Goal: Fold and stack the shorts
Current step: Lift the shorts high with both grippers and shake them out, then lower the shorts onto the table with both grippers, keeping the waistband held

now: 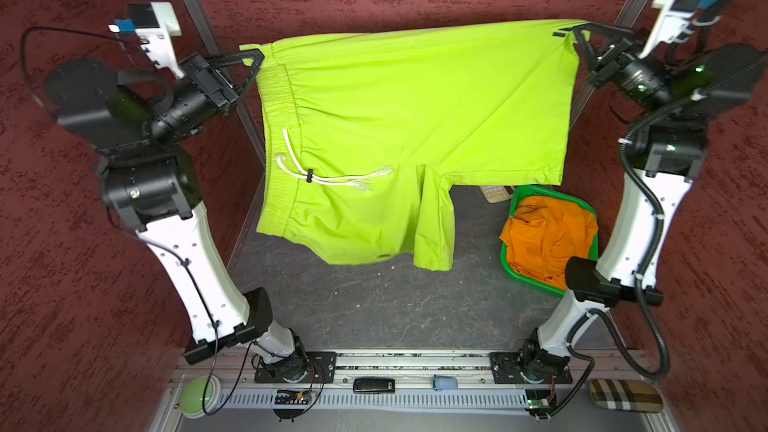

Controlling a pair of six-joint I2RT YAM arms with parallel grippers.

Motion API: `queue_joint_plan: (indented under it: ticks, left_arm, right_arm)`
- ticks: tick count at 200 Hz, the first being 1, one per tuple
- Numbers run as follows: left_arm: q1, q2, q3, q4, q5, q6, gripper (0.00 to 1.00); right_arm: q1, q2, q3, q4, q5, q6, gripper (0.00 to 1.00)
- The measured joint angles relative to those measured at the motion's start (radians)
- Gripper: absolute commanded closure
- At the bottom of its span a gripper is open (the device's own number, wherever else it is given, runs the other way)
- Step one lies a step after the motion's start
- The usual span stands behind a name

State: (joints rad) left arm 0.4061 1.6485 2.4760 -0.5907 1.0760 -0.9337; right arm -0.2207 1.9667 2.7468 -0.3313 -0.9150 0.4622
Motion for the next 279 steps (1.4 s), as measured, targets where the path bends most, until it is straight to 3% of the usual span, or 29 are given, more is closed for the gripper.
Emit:
queue_joint_plan:
  ticks: [28,63,92,131,194,226,240,279]
  left_arm:
    - [-0.048,0.153,-0.24,-0.093,-0.059,0.099,1.0]
    - [-0.073,0.354,-0.52,-0.222,-0.208,0.207,1.0]
    - [-0.076,0.381,-0.678,-0.275,-0.281,0.264,1.0]
    - [-0.077,0.382,-0.631,-0.286,-0.298,0.322,1.0]
    - [-0.104,0.418,-0.423,-0.374,-0.346,0.378,1.0]
    - [-0.106,0.418,-0.444,-0.372,-0.349,0.392,1.0]
    - [-0.105,0.418,-0.489,-0.362,-0.341,0.391,1.0]
    - [-0.057,0.43,-0.587,-0.352,-0.336,0.39,1.0]
  right_arm:
    - [0.139,0.236,-0.034,-0.132,0.069,-0.092,1.0]
    - [0.232,0.535,-0.111,-0.327,0.23,-0.175,1.0]
    - [0.255,0.62,-0.13,-0.445,0.296,-0.217,1.0]
    - [0.257,0.579,-0.116,-0.451,0.303,-0.251,1.0]
    - [0.257,0.529,-0.107,-0.444,0.337,-0.279,1.0]
    - [0.258,0.463,-0.123,-0.459,0.343,-0.29,1.0]
    - [0.264,0.381,-0.221,-0.464,0.359,-0.306,1.0]
    - [0.338,0.026,-0.774,-0.38,0.449,-0.317,1.0]
